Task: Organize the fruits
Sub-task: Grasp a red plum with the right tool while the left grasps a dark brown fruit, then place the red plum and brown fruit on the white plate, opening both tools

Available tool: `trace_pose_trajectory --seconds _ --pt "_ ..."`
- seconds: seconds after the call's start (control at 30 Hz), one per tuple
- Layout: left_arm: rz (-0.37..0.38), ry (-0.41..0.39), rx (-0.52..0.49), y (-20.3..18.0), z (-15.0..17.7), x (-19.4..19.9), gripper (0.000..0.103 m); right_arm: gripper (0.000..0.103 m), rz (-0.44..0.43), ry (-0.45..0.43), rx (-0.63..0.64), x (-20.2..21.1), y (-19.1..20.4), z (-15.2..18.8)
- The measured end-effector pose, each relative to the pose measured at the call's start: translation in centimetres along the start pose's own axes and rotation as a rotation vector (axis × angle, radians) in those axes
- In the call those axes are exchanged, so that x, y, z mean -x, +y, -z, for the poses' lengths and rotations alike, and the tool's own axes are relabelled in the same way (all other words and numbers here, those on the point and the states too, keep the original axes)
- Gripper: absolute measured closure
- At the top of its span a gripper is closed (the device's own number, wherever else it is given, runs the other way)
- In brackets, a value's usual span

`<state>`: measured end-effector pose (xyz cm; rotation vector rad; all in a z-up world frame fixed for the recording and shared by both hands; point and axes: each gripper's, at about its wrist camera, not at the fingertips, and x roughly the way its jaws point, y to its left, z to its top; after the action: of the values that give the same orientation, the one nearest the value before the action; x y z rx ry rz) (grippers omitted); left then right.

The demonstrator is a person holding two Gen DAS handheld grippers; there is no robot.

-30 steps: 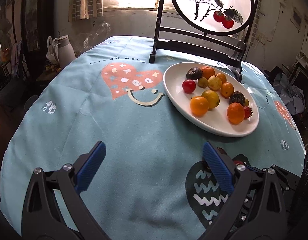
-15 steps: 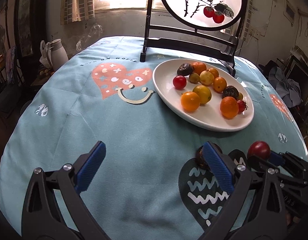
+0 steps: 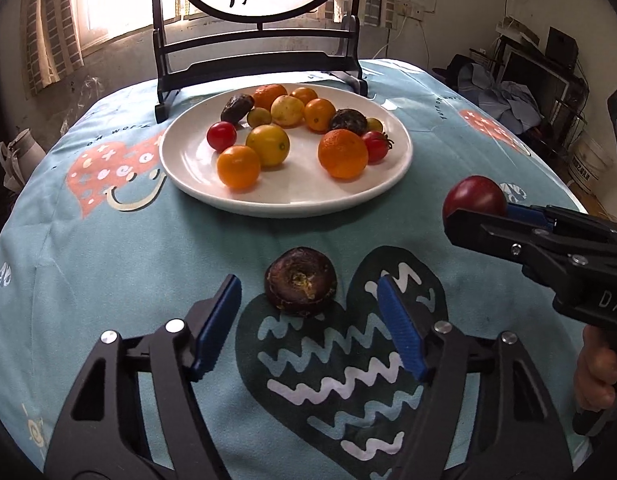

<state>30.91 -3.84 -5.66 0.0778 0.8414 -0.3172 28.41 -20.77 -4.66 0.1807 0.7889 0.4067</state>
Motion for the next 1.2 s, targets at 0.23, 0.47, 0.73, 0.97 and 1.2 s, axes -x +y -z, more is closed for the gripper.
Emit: trace_pose_trajectory --seconds 0.23,0.47,0.73,0.97,1.2 --pt "-0.02 0.041 0.009 0.0 -0.1 -1.9 0.045 0.063 -0.015 0.0 -0.006 0.2 0.0 0.0" --pt "-0.046 0.058 0.001 -0.2 0.1 -2.7 0.055 0.063 -0.011 -0.001 -0.004 0.2 0.0 0.0" --pt "-0.051 0.052 0.0 -0.1 0.2 -2.6 0.059 0.063 -0.003 0.004 -0.004 0.0 -0.1 0.0" --pt "-0.042 0.038 0.027 0.0 0.7 -1.2 0.059 0.063 0.015 0.003 0.02 0.0 0.3 0.3" --pt "-0.038 -0.042 0.029 -0.7 1.2 3.1 0.059 0.063 0.002 -0.026 0.031 2.0 1.4 1.7"
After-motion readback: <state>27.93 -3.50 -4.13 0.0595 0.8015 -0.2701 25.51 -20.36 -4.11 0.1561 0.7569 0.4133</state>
